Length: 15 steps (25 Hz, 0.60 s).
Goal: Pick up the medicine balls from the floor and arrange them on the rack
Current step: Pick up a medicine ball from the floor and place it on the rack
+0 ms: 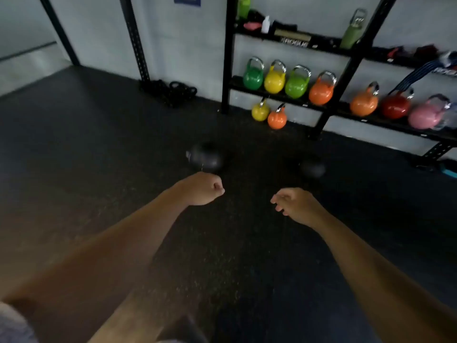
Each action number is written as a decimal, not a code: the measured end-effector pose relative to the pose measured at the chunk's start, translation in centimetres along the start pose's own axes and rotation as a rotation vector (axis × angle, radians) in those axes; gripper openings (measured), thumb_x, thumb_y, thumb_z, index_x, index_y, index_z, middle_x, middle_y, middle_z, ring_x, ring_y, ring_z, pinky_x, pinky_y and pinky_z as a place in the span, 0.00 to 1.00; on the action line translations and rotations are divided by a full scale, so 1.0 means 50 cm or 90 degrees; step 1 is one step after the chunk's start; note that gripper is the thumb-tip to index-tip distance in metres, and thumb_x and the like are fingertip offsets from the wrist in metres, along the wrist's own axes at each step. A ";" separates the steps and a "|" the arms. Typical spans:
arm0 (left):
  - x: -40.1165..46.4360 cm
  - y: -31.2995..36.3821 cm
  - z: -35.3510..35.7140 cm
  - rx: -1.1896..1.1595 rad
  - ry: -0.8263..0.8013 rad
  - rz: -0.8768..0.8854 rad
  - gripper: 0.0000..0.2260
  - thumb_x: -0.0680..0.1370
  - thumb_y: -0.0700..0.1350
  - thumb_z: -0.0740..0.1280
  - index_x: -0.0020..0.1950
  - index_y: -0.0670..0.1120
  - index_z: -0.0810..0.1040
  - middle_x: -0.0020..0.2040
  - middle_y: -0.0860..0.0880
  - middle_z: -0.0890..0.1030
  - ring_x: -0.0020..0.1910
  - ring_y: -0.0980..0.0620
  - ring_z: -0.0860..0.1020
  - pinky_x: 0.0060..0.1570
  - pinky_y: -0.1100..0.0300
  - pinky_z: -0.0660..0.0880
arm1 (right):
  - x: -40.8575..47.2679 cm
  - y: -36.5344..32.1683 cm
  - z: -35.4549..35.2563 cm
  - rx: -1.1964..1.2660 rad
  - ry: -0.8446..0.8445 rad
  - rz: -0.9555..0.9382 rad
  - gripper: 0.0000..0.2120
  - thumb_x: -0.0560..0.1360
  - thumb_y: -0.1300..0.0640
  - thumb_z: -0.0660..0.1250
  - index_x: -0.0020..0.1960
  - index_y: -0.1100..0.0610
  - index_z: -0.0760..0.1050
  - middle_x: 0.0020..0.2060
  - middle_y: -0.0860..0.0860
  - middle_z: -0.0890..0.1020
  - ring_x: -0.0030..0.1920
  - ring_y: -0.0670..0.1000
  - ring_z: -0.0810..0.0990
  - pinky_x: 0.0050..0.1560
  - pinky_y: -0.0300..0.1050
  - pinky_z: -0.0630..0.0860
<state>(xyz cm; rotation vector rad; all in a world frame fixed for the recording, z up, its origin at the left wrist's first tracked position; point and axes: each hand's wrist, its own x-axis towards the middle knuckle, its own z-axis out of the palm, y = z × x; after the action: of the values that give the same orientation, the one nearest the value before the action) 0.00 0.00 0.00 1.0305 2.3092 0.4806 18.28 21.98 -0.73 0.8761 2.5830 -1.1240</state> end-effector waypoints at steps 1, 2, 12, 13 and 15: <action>0.009 -0.020 0.018 -0.009 -0.017 -0.022 0.12 0.85 0.54 0.62 0.59 0.51 0.82 0.53 0.52 0.83 0.50 0.55 0.81 0.47 0.57 0.74 | 0.030 0.013 0.019 -0.027 -0.023 0.010 0.11 0.85 0.48 0.61 0.55 0.48 0.81 0.48 0.50 0.85 0.47 0.46 0.83 0.44 0.43 0.77; 0.026 -0.045 0.035 -0.027 -0.027 -0.041 0.12 0.85 0.53 0.62 0.60 0.51 0.82 0.53 0.52 0.83 0.51 0.54 0.81 0.48 0.57 0.75 | 0.065 0.024 0.036 -0.066 -0.034 0.011 0.12 0.85 0.48 0.61 0.55 0.51 0.82 0.47 0.51 0.86 0.46 0.47 0.83 0.45 0.44 0.78; 0.229 -0.305 0.203 -0.171 -0.170 -0.268 0.14 0.87 0.50 0.60 0.66 0.46 0.80 0.57 0.47 0.82 0.56 0.49 0.79 0.61 0.51 0.75 | 0.484 0.078 0.157 -0.211 -0.293 0.114 0.19 0.85 0.48 0.62 0.54 0.62 0.83 0.48 0.62 0.86 0.50 0.59 0.85 0.53 0.53 0.81; 0.250 -0.320 0.205 -0.193 -0.175 -0.291 0.14 0.86 0.50 0.60 0.66 0.47 0.79 0.61 0.45 0.83 0.58 0.49 0.79 0.62 0.51 0.75 | 0.523 0.072 0.162 -0.220 -0.310 0.113 0.19 0.85 0.48 0.62 0.54 0.62 0.83 0.48 0.62 0.86 0.50 0.59 0.85 0.54 0.53 0.81; 0.279 -0.336 0.198 -0.234 -0.169 -0.325 0.14 0.86 0.50 0.60 0.67 0.49 0.80 0.63 0.45 0.83 0.58 0.50 0.79 0.59 0.53 0.74 | 0.588 0.056 0.169 -0.218 -0.320 0.102 0.18 0.85 0.49 0.62 0.55 0.63 0.83 0.49 0.63 0.85 0.52 0.61 0.85 0.57 0.57 0.81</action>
<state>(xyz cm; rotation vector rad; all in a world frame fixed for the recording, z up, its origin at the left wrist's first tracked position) -10.95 0.80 -21.35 0.2898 2.0374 0.4958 -4.29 30.43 -19.77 0.6110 2.1527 -0.7115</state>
